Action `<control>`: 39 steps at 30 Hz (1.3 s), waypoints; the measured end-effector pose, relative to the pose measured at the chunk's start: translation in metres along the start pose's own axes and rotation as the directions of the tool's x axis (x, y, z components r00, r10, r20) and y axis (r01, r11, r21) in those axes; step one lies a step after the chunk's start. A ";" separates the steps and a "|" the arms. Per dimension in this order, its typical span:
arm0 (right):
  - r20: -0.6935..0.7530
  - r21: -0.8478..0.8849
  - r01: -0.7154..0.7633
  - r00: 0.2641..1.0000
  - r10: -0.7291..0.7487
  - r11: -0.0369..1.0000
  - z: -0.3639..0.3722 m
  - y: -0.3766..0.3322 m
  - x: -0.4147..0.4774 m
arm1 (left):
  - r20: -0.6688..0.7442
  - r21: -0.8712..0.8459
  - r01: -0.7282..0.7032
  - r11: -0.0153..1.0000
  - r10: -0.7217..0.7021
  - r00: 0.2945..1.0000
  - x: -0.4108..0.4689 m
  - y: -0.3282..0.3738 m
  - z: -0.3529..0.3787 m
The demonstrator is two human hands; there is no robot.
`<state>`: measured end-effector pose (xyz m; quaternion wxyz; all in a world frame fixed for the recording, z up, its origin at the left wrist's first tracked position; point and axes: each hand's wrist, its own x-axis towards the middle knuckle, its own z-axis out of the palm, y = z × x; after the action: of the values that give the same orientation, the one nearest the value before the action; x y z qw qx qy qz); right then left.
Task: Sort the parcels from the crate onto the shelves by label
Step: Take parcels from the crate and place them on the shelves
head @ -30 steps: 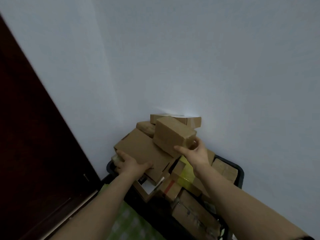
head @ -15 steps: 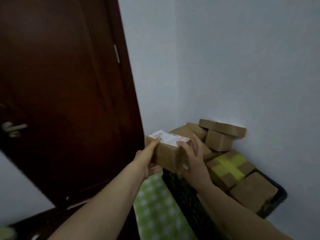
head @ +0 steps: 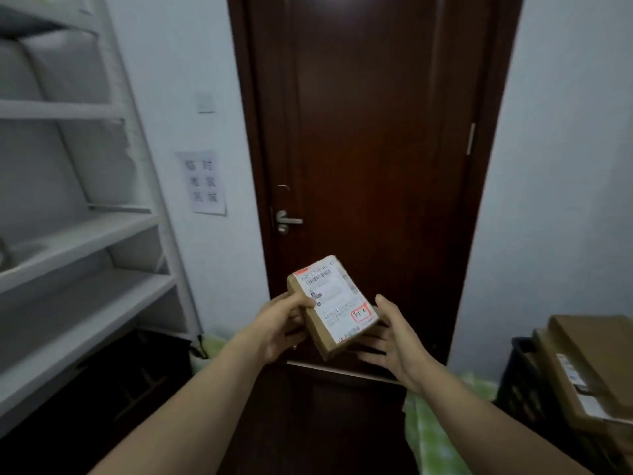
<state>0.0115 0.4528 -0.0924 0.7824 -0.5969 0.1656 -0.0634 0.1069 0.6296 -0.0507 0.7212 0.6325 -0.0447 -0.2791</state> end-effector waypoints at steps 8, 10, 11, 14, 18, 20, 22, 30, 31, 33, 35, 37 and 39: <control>0.250 0.089 -0.009 0.968 -0.014 0.996 0.226 0.033 0.033 | -0.115 -0.066 -0.145 0.987 0.137 0.984 -0.060 0.025 -0.207; 0.318 0.077 -0.019 0.948 -0.006 0.997 0.274 0.044 0.036 | -0.181 -0.077 -0.166 0.983 0.150 0.972 -0.076 0.024 -0.252; 0.356 0.071 -0.027 0.934 0.000 0.997 0.295 0.050 0.037 | -0.222 -0.092 -0.178 0.980 0.154 0.963 -0.084 0.024 -0.272; 0.469 0.068 -0.053 0.883 0.015 0.996 0.352 0.063 0.034 | -0.320 -0.102 -0.227 0.969 0.184 0.929 -0.111 0.029 -0.324; 0.574 0.087 -0.118 0.818 0.047 0.989 0.412 0.080 0.024 | -0.465 -0.129 -0.303 0.944 0.212 0.860 -0.145 0.035 -0.368; 0.634 0.084 -0.139 0.771 0.055 0.987 0.438 0.084 0.020 | -0.525 -0.143 -0.348 0.926 0.227 0.820 -0.161 0.037 -0.385; 0.695 0.072 -0.168 0.715 0.071 0.983 0.459 0.087 0.017 | -0.575 -0.157 -0.377 0.913 0.227 0.786 -0.176 0.036 -0.399; 0.790 -0.008 -0.238 0.594 0.152 0.971 0.507 0.104 0.003 | -0.703 -0.178 -0.413 0.893 0.178 0.688 -0.218 0.023 -0.434; 0.795 -0.017 -0.247 0.584 0.163 0.969 0.511 0.105 0.004 | -0.711 -0.177 -0.416 0.892 0.176 0.681 -0.221 0.023 -0.435; 0.807 -0.029 -0.265 0.562 0.179 0.964 0.519 0.105 0.004 | -0.730 -0.175 -0.416 0.892 0.167 0.663 -0.226 0.025 -0.437; 0.813 -0.043 -0.273 0.549 0.193 0.961 0.524 0.107 0.006 | -0.755 -0.168 -0.421 0.891 0.158 0.636 -0.229 0.024 -0.438; 0.816 -0.056 -0.290 0.538 0.211 0.956 0.530 0.107 0.006 | -0.778 -0.168 -0.434 0.885 0.151 0.610 -0.231 0.023 -0.440; 0.821 -0.062 -0.305 0.527 0.222 0.950 0.535 0.108 0.006 | -0.797 -0.166 -0.442 0.882 0.144 0.587 -0.233 0.022 -0.441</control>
<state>0.1860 0.9694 -0.0723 0.7956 -0.4902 -0.1301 0.3315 0.1033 1.1290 -0.0491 0.8069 0.5354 0.2088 0.1365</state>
